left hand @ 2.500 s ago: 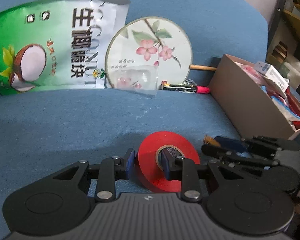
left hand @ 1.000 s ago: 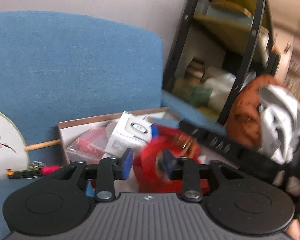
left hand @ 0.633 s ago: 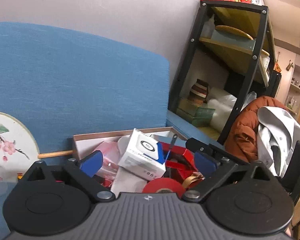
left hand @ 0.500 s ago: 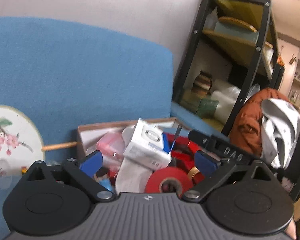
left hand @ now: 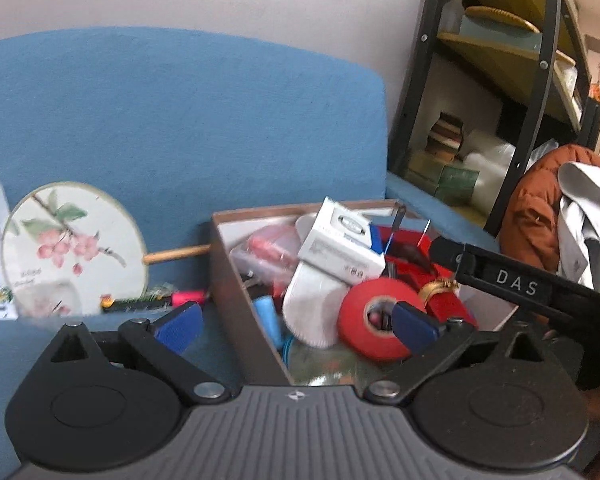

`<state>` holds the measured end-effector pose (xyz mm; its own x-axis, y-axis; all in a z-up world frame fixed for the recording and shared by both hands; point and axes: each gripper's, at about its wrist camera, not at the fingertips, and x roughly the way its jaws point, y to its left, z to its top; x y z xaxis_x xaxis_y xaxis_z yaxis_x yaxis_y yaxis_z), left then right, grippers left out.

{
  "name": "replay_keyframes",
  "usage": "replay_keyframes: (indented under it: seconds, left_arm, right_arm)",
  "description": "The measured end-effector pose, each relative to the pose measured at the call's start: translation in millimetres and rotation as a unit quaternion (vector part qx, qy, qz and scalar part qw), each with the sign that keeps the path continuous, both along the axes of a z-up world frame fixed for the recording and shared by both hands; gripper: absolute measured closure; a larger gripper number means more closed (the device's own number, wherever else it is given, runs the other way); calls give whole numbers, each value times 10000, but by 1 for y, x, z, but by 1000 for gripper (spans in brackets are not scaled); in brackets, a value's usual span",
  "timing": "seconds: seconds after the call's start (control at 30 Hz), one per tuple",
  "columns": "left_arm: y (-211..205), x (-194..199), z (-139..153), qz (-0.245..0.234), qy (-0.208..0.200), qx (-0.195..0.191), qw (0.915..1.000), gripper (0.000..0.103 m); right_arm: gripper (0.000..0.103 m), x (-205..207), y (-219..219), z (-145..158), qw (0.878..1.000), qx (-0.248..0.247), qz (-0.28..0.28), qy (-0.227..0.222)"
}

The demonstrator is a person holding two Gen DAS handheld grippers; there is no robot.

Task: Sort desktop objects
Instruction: 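Withdraw both open grippers from the cardboard box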

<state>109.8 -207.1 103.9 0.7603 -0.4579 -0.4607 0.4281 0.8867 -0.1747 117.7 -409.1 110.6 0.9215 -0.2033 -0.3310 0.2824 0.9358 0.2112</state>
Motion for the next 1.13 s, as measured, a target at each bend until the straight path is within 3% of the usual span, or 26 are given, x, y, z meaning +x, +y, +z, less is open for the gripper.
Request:
replay_keyframes:
  seconds: [0.13,0.33,0.5,1.13]
  left_arm:
    - [5,-14,1,240,29,198,9995,0]
    - [9,-27,-8,535,225,335,9978,0]
    - [2,-37,-18,570,318,670,9956,0]
    - [-3,-50,-29,365,601,569,9959,0]
  right_arm:
    - [2,-19,22,4,9985,-504,-144,130]
    - [2,-61,44,-25,9916,-1113,-552,365]
    - [2,-74,47,-40,9899,-1141,-579,609]
    - [2,-63,43,-53,9889,-879,-691,977]
